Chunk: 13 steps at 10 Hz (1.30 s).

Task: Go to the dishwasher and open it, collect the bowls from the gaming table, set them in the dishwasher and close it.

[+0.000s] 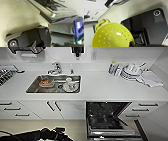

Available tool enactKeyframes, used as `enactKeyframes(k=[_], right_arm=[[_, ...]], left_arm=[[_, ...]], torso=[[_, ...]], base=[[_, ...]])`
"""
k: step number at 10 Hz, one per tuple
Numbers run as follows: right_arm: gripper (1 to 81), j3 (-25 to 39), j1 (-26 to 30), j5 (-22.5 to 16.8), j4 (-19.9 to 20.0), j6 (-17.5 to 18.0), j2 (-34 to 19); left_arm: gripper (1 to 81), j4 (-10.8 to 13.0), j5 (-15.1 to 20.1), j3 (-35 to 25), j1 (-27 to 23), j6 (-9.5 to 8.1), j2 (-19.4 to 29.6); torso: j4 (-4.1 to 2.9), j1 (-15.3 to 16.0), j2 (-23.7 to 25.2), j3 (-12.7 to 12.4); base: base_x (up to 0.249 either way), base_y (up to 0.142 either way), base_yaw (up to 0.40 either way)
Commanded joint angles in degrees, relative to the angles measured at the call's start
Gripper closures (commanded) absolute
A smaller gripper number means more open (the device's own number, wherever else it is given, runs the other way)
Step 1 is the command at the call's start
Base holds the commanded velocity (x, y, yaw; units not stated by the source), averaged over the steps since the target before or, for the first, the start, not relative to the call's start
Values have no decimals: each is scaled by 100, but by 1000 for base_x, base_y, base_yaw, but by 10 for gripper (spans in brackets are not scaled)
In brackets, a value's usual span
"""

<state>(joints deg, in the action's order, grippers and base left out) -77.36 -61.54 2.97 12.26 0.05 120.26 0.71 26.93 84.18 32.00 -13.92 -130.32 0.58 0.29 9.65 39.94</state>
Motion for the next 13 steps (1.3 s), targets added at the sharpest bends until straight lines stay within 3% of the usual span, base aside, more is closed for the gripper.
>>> enactKeyframes(k=[1,3,6,7,10,11,13], right_arm=[[811,513,1022,-359,645,13,-571],[811,495,1575,-368,1013,13,-519],[811,20,2306,-438,1621,13,-210],[811,-215,2571,-473,1813,13,-9],[811,-832,3151,-517,2140,39,528],[811,-1181,3283,-517,2244,39,815],[811,-1843,3546,-526,2491,39,1284]], left_arm=[[10,1371,-1101,-122,2627,91,454],[10,1615,-1741,474,3525,100,217],[10,1713,-2041,1230,4475,109,-379],[10,1722,-2286,1530,4723,118,-652],[10,1713,-2535,2323,5285,267,-1260],[10,1713,-2805,2654,5496,276,-1505],[10,1722,-2877,3175,5760,311,-1928]], torso=[[0,0,0,0],[0,0,0,0],[0,-2,0,0],[0,-2,0,0],[0,-2,0,0],[0,-2,0,0],[0,-2,0,0]], base=[[0,0,0],[0,0,0],[0,0,0],[0,0,0],[0,0,0],[0,0,0],[0,0,0]])
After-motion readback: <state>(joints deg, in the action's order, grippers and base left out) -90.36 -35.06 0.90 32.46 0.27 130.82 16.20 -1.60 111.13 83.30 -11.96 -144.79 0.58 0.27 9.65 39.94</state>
